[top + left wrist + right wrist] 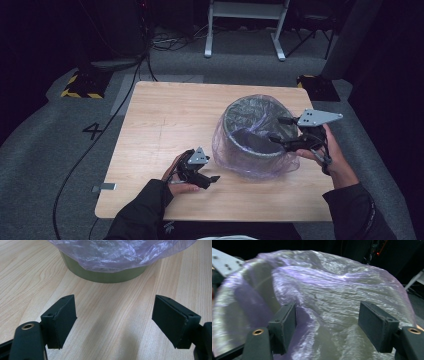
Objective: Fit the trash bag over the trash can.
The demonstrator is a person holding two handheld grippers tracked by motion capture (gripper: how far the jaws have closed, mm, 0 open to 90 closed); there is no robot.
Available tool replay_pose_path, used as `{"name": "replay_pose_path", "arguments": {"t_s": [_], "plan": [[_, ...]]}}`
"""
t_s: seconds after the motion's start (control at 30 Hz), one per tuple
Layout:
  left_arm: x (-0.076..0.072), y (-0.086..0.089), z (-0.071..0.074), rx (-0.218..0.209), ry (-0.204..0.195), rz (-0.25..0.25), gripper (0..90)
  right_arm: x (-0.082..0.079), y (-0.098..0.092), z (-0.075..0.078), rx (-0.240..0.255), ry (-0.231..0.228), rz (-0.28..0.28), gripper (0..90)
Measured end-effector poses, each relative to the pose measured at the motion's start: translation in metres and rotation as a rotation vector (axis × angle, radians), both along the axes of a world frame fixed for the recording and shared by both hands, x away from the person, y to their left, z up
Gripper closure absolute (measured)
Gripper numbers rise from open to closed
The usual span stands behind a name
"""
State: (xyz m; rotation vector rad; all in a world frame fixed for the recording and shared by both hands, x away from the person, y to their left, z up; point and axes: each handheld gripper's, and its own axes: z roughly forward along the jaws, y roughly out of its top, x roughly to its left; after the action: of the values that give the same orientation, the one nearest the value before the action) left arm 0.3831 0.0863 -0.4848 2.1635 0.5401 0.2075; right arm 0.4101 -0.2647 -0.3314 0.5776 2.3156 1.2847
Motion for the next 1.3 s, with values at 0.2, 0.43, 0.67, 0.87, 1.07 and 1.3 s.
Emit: {"name": "replay_pose_path", "arguments": {"t_s": [0.2, 0.43, 0.67, 0.87, 1.07, 1.3], "plan": [[0.0, -0.001, 0.0, 0.004, -0.002, -0.009, 18.9, 0.012, 0.0, -0.001, -0.015, 0.006, -0.035, 32.3], [-0.001, -0.002, 0.0, 0.006, 0.001, -0.017, 21.1, 0.011, 0.001, 0.001, -0.042, 0.031, 0.028, 60.0], [-0.001, -0.003, -0.002, 0.017, 0.003, -0.024, 21.0, 0.018, 0.006, 0.006, -0.088, 0.091, 0.029, 44.1], [-0.001, -0.002, -0.004, 0.031, 0.008, -0.031, 21.0, 0.024, 0.013, 0.009, -0.128, 0.161, 0.045, 33.1], [-0.001, -0.002, -0.005, 0.042, 0.009, -0.037, 22.6, 0.031, 0.017, 0.011, -0.155, 0.206, 0.046, 37.5], [-0.001, -0.004, -0.007, 0.056, 0.019, -0.051, 22.9, 0.039, 0.021, 0.012, -0.22, 0.258, 0.004, 42.2]]}}
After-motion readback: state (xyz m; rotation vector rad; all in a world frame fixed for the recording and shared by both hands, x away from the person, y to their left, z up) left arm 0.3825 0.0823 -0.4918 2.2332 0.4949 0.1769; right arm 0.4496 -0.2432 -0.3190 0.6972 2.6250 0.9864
